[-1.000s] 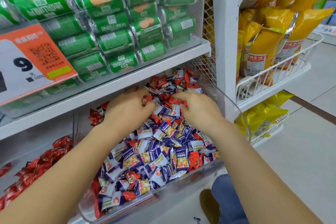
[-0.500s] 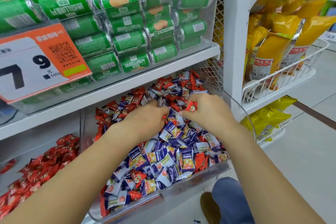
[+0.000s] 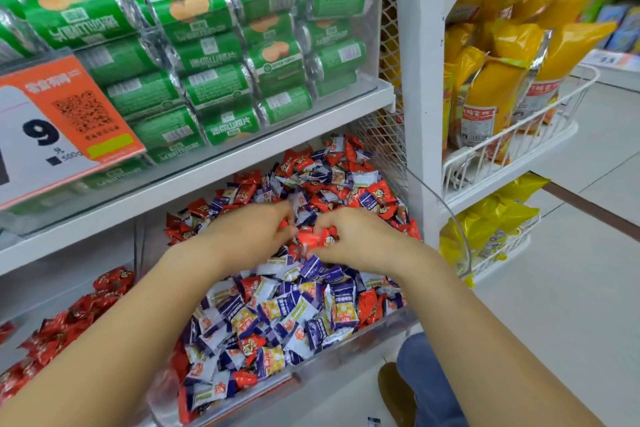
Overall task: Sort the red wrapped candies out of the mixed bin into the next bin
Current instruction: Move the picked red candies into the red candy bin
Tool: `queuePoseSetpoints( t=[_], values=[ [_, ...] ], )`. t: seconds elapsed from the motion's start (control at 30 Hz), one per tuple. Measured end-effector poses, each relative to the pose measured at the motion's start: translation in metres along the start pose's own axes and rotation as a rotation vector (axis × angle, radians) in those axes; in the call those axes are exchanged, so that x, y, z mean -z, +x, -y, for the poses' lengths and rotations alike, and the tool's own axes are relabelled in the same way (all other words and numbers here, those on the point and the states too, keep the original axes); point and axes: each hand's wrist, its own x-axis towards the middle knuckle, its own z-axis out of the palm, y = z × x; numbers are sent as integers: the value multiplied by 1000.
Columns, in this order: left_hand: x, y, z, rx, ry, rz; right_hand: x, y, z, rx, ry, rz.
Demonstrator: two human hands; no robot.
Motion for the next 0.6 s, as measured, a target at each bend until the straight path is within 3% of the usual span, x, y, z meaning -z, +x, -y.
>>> queuePoseSetpoints(
  t=[0.13,0.27,0.4,0.6],
  values=[
    [7,5,-12,86,-88,-258,11,-8,1,-13,113,-236],
    [3,25,-29,158,66,-411,12,-12,-9,-111,-26,-281],
    [-11,47,-31,126,324,-366,11,-13,-22,-232,-142,-360],
    [-20,64,-40,134,525,-192,10,-7,-25,-366,-212,-502]
  ],
)
